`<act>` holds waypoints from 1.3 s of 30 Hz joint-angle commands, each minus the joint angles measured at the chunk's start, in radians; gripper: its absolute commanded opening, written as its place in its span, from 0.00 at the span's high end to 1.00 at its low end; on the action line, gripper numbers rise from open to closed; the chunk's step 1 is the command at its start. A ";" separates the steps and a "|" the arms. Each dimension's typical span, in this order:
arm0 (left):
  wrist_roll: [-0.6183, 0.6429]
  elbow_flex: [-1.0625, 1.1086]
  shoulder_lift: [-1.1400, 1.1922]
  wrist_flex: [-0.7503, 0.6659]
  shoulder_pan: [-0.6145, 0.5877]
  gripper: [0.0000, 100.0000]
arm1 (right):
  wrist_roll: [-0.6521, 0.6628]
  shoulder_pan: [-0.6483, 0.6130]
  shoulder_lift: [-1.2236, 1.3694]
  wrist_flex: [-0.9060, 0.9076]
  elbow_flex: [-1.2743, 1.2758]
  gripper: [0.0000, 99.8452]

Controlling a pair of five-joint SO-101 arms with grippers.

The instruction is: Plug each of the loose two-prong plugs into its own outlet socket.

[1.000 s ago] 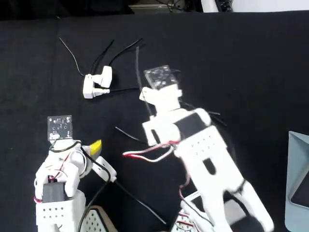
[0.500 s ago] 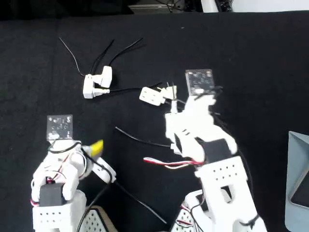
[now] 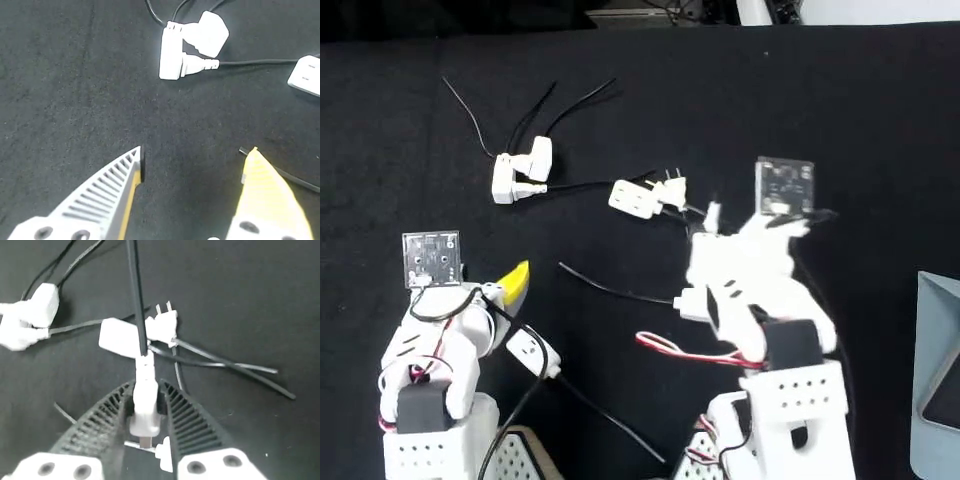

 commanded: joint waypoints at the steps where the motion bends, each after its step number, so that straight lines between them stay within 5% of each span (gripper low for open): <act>1: -0.002 -0.064 -0.006 -0.026 0.013 0.68 | -0.040 0.048 -0.039 -0.020 -0.002 0.99; 5: -0.003 -0.094 0.000 -0.057 0.054 0.70 | -0.061 0.069 -0.038 -0.054 0.010 0.99; 11: -0.080 -0.137 0.002 -0.106 0.110 0.97 | -0.064 0.068 -0.039 -0.161 0.091 0.99; 19: -0.149 -0.153 0.089 -0.219 0.156 0.92 | -0.071 0.069 -0.044 -0.167 0.093 0.99; 24: -0.226 -0.278 0.407 -0.269 0.197 0.89 | -0.080 0.069 -0.044 -0.169 0.093 0.99; 31: -0.308 -0.559 0.884 -0.265 0.251 0.66 | -0.114 0.107 -0.044 -0.187 0.093 0.99; 39: -0.443 -0.785 1.232 -0.374 0.344 0.65 | -0.170 0.176 -0.044 -0.259 0.116 0.99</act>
